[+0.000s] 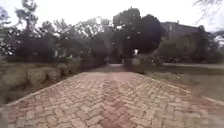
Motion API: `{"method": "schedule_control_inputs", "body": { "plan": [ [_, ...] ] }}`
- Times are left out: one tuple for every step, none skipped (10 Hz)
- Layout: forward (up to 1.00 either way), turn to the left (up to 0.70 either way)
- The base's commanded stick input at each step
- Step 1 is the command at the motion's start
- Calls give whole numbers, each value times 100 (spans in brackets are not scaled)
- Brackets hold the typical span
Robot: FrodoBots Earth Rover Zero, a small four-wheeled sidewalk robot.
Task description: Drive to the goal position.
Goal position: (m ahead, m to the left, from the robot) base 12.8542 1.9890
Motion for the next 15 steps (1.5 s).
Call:
{"method": "schedule_control_inputs", "body": {
  "plan": [
    [85,0],
    [85,0],
    [85,0],
    [85,0],
    [85,0],
    [85,0],
    [85,0],
    [85,0],
    [85,0],
    [85,0],
    [85,0],
    [85,0],
    [85,0],
    [85,0],
    [85,0]
  ]
}}
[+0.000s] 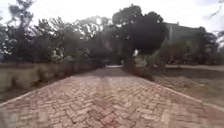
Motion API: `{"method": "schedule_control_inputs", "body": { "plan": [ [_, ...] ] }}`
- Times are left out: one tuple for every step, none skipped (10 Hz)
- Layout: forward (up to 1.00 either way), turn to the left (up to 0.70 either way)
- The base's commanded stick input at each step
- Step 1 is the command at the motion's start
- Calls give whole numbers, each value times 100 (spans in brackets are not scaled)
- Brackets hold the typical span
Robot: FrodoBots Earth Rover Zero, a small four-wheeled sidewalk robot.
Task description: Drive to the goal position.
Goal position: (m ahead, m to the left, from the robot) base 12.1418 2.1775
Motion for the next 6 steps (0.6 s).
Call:
{"method": "schedule_control_inputs", "body": {
  "plan": [
    [85,0],
    [85,0],
    [85,0],
    [85,0],
    [85,0],
    [85,0]
  ]
}}
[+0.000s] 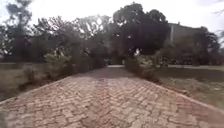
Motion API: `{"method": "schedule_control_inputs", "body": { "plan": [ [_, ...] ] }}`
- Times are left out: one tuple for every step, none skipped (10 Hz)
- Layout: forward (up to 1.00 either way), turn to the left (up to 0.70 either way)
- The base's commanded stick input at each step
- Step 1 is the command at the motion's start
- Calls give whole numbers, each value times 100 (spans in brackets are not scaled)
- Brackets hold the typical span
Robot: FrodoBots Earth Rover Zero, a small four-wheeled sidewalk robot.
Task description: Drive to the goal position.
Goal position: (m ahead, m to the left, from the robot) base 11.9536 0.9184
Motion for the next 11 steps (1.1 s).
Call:
{"method": "schedule_control_inputs", "body": {
  "plan": [
    [85,15],
    [85,32],
    [85,34],
    [85,34],
    [85,0],
    [85,0],
    [85,0],
    [85,0],
    [85,0],
    [85,0],
    [85,0]
  ]
}}
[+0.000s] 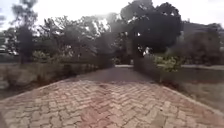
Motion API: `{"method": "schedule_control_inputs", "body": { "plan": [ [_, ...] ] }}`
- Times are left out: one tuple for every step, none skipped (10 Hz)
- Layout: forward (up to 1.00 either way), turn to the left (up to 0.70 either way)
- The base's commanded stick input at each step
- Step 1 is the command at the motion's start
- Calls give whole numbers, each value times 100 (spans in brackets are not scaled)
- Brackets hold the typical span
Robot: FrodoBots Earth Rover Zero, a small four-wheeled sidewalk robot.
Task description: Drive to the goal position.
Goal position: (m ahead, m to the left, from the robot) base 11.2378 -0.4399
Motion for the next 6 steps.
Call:
{"method": "schedule_control_inputs", "body": {
  "plan": [
    [85,0],
    [85,0],
    [85,0],
    [85,0],
    [85,0],
    [85,0]
  ]
}}
